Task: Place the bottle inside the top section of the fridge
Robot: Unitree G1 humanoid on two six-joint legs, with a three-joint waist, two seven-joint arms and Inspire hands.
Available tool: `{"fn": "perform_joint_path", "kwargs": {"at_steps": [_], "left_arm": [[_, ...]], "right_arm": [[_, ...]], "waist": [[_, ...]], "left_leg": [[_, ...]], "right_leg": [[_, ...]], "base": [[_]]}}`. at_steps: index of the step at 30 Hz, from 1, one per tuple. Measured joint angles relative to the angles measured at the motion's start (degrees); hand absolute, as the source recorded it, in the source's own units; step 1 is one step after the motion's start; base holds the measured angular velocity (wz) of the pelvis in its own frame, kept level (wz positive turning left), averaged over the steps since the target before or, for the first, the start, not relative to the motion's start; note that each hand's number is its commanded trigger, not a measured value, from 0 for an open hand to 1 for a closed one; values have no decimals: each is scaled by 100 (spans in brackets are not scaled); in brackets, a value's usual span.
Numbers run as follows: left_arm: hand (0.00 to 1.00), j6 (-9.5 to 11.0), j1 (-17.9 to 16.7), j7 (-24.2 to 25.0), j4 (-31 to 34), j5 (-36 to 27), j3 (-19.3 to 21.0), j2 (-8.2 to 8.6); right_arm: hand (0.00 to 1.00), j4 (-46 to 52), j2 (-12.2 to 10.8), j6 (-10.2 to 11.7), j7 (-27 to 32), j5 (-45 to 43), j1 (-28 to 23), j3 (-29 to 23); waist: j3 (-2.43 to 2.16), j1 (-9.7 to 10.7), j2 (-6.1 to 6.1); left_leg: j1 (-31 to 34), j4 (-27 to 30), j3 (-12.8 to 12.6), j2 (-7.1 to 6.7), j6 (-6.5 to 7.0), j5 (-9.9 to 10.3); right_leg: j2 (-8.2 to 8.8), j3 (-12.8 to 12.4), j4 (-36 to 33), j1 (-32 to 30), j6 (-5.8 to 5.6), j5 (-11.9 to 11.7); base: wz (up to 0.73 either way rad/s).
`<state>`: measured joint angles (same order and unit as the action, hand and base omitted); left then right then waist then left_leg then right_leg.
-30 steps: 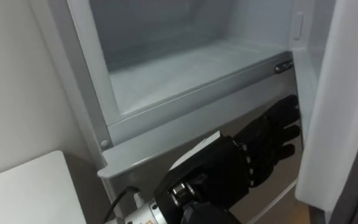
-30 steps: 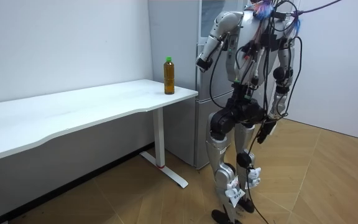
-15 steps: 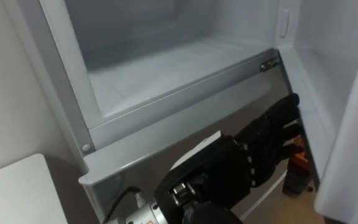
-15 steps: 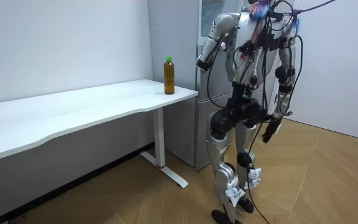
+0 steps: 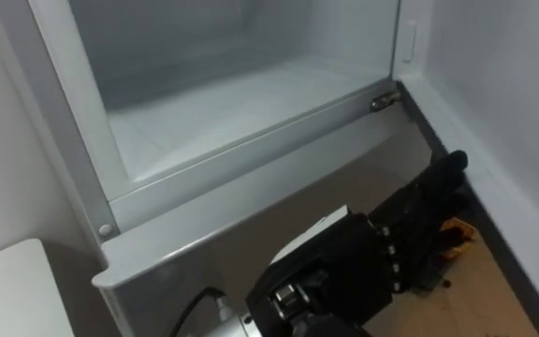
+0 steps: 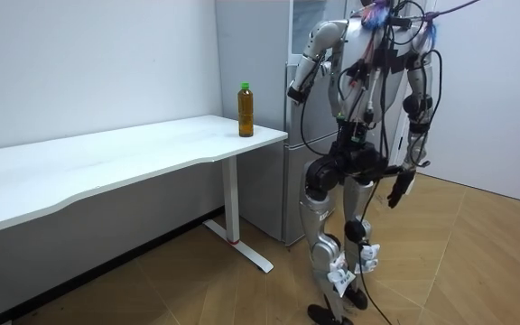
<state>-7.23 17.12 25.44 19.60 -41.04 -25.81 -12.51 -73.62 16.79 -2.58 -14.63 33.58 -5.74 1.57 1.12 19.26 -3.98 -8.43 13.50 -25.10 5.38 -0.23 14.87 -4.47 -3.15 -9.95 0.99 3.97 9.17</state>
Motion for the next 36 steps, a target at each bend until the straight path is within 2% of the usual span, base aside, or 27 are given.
{"fn": "perform_joint_path", "kwargs": {"at_steps": [4,6,10,13,16,21,26,30,36], "left_arm": [[0,0,104,1,-6,-2,-28,-1],[0,0,171,5,-83,-1,-28,28],[0,6,349,6,-231,-4,-30,83],[0,20,350,22,-244,-3,-30,168],[0,20,351,22,-271,-3,-26,191],[0,20,370,32,-270,-7,-29,255],[0,20,380,31,-271,-7,-28,280],[0,22,434,35,-273,-5,-29,285],[0,60,467,50,-399,-8,-28,228]], "right_arm": [[0,-5,59,1,-55,0,40,0],[0,-24,66,7,-56,-7,38,0],[0,-227,89,11,-62,-64,31,-60],[0,-363,87,4,-66,-161,77,-63],[0,-496,91,1,-101,-299,79,-64],[0,-529,94,1,-149,-374,112,-64],[0,-512,99,3,-91,-448,188,-61],[0,-494,95,5,-29,-467,213,-55],[0,-414,87,9,29,-455,294,65]], "waist": [[-2,86,-5],[-1,126,-2],[4,273,5],[10,274,14],[15,278,43],[14,311,54],[13,369,54],[12,379,51],[9,321,46]], "left_leg": [[-17,10,-63,51,-28,16],[-17,30,-110,106,-96,56],[-23,30,-166,148,-117,68],[-27,62,-359,192,-201,117],[-27,181,-471,233,-201,117],[-29,228,-474,294,-202,117],[-10,234,-422,313,-271,77],[76,234,-208,325,-275,76],[140,227,-121,399,-329,106]], "right_leg": [[-64,-76,-93,-80,18,3],[-107,-6,-112,-94,32,-4],[-150,-15,-184,-153,41,-2],[-196,-70,-182,-203,144,21],[-212,-103,-177,-216,174,28],[-284,-158,-185,-234,233,3],[-317,-127,-275,-275,309,19],[-343,-109,-291,-313,346,12],[-334,212,-266,-293,371,9]], "base": [[-19],[-20],[-5],[-22],[-20],[-12],[-3],[1],[20]]}}
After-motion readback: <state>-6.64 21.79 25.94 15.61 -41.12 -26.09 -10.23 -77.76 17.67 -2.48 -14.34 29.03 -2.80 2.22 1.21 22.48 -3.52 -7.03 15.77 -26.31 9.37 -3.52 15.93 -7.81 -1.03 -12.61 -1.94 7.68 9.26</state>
